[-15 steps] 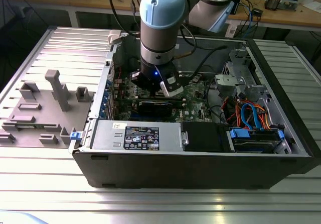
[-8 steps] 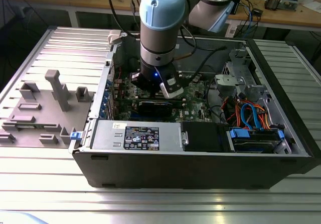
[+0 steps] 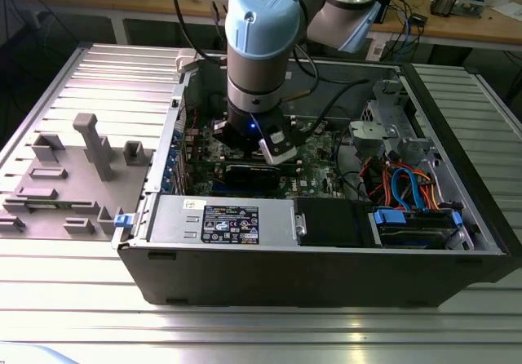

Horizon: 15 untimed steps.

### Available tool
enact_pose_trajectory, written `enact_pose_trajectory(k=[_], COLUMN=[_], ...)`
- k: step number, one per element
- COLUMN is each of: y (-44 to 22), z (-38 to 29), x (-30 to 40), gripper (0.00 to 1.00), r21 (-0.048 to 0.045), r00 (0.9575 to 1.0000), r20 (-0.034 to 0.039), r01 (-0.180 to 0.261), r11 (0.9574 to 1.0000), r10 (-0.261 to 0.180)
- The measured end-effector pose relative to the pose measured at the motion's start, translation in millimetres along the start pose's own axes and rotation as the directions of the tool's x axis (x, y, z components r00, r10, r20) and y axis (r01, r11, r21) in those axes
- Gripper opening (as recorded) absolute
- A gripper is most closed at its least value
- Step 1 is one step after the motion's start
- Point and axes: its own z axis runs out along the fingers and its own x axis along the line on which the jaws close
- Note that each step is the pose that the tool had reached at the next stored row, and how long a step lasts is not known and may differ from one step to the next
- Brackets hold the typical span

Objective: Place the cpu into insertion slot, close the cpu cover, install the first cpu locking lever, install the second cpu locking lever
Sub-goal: 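Install the second cpu locking lever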

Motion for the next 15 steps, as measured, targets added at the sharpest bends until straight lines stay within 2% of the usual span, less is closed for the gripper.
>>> enact_pose_trajectory(k=[8, 15], y=[-1.3, 1.8], z=[6.1, 11.2], x=[4.0, 7.3], gripper=[0.11, 0.11], r21=[-0.018, -0.0253], r00=[1.0, 1.0], r20=[0.0007, 0.0012], r01=[0.0, -0.002], r11=[0.9998, 0.9997], r10=[0.0, 0.002])
